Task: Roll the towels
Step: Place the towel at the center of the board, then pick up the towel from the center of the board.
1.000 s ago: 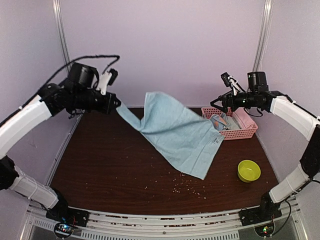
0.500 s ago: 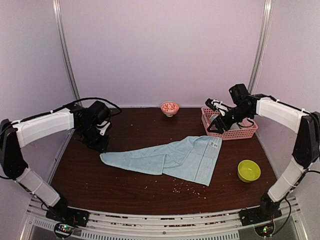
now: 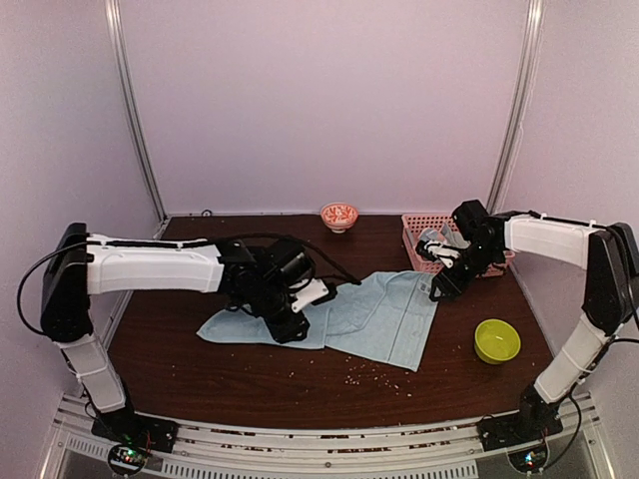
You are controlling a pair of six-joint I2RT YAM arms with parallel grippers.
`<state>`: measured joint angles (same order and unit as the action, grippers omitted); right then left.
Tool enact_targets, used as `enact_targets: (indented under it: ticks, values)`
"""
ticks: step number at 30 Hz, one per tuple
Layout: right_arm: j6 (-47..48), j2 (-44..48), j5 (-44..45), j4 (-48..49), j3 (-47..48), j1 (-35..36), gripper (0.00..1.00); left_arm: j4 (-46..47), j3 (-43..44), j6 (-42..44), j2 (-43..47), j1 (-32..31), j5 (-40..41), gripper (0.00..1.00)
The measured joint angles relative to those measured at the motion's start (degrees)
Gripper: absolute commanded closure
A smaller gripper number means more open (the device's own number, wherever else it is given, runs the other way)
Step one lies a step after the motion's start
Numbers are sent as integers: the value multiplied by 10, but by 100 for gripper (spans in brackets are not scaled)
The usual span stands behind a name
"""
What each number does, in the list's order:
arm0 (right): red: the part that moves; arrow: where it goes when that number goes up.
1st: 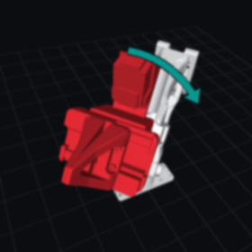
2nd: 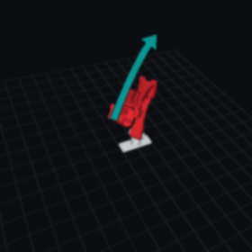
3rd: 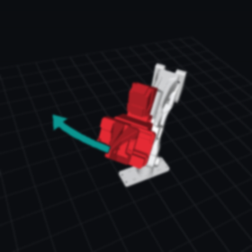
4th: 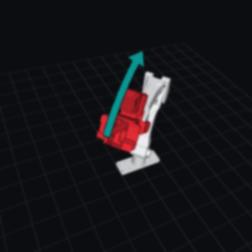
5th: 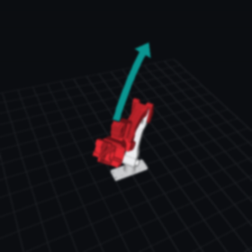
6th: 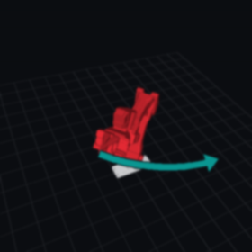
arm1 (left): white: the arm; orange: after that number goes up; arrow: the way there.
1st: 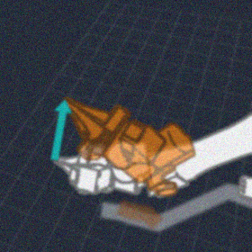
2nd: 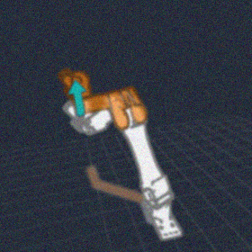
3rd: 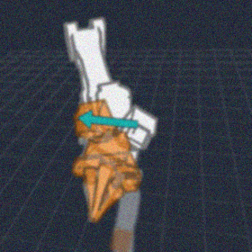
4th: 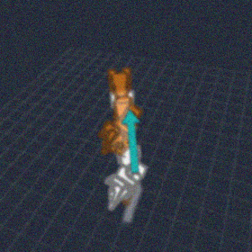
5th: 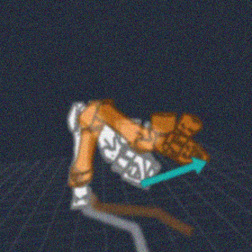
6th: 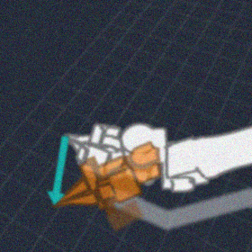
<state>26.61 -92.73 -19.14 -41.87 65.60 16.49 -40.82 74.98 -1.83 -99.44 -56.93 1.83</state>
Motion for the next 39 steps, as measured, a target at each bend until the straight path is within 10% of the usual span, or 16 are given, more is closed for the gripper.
enact_targets:
  ticks: [22, 30, 39]
  values:
    - [-19, -18, 1, 9, -13, 0, 42, 86, 59, 17, -179, -10, -38, 61]
    - [-29, -24, 1, 14, -12, 0, 44, 84, 54, 26, -179, -10, -33, 99]
    - [-46, -31, 19, 18, 0, -3, 44, 63, -21, 3, -80, -10, -33, 100]
